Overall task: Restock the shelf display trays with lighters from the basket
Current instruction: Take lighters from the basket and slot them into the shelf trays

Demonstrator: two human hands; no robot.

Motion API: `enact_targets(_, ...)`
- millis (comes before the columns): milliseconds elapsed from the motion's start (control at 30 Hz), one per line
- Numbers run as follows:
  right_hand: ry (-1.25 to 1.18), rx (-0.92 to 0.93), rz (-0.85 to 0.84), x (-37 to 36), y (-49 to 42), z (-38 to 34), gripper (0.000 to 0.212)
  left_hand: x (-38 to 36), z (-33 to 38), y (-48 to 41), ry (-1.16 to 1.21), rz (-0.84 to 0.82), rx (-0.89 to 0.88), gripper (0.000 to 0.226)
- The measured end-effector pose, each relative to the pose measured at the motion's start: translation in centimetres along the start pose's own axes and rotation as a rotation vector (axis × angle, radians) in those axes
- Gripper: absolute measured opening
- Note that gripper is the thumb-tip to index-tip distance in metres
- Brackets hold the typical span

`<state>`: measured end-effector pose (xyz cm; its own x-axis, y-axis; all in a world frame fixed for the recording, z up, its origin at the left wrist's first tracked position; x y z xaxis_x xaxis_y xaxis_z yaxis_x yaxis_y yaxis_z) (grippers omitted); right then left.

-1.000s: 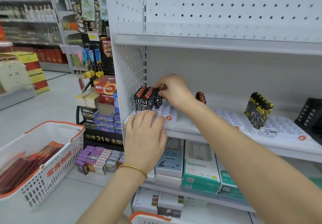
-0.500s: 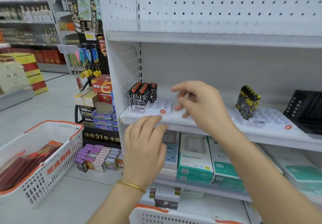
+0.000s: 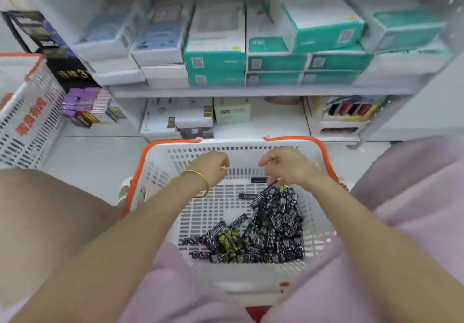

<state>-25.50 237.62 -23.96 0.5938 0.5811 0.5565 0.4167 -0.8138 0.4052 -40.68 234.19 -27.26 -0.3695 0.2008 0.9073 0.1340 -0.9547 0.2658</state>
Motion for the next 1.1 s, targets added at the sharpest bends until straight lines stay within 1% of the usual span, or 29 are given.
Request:
enact_targets(67, 0.025, -0.065, -0.021, -1.5, -1.2, 2.9, 0.019, -6.2, -2.8, -0.1, -0.022, -0.158, 0.093, 0.035)
enact_targets(100, 0.029, -0.087, -0.048, -2.5, -1.6, 4.0, 0.02, -9.2, -4.0, 0.6, -0.051, -0.249, 0.113, 0.042)
enact_targets(200, 0.052, -0.162, -0.157, -5.9, -2.5, 7.4, 0.021, -17.3, -6.9, 3.8, -0.197, -0.519, 0.074, 0.07)
enact_targets(233, 0.075, -0.182, -0.183, -6.8, -2.5, 8.3, 0.021, -19.0, -7.8, 4.6, -0.244, -0.574, 0.054, 0.078)
enact_targets(300, 0.123, -0.211, -0.228, -8.3, -2.7, 9.7, 0.022, -21.0, -9.3, 5.2, -0.275, -0.615, 0.044, 0.092)
enact_targets(400, 0.121, -0.247, -0.272, -9.8, -2.9, 10.7, 0.025, -22.2, -10.9, 4.8, -0.281, -0.603, 0.049, 0.107)
enact_targets(467, 0.106, -0.262, -0.281, -10.5, -3.3, 10.9, 0.026, -23.0, -11.0, 4.4, -0.319, -0.583, -0.028, 0.116)
enact_targets(533, 0.068, -0.279, -0.275, -10.9, -3.6, 10.9, 0.025, -23.8, -10.0, 4.4, -0.4, -0.564, -0.175, 0.114)
enact_targets(667, 0.058, -0.294, -0.262, -11.1, -3.9, 11.2, 0.023, -24.9, -7.3, 5.1, -0.529, -0.487, -0.56, 0.085)
enact_targets(700, 0.061, -0.296, -0.258, -11.0, -3.9, 11.3, 0.023, -25.3, -7.0, 5.5, -0.544, -0.483, -0.644, 0.082)
enact_targets(833, 0.074, -0.298, -0.252, -11.2, -3.9, 11.2, 0.022, -26.8, -5.3, 7.3, -0.591, -0.447, -0.921, 0.093)
enact_targets(933, 0.075, -0.298, -0.252, -11.4, -3.8, 11.2, 0.022, -27.2, -3.7, 7.6, -0.636, -0.386, -1.006, 0.081)
enact_targets(1000, 0.073, -0.305, -0.254, -11.6, -3.7, 11.2, 0.022, -27.3, -3.3, 7.1, -0.653, -0.361, -0.999, 0.075)
enact_targets(1100, 0.083, -0.313, -0.261, -11.7, -3.3, 11.3, 0.021, -27.6, -3.1, 6.7, -0.621, -0.396, -0.94, 0.068)
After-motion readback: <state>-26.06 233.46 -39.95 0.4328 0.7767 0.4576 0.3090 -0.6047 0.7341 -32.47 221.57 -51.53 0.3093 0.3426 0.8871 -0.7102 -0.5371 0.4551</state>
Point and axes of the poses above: each hand's wrist, its own y-axis away from the middle knuckle, its own x-axis out of the back of the hand, z = x × y, the point moved 10 cm from there along -y, towards the middle knuckle, and after that the axes turned 8 degrees about z, right-handed, at the moved point
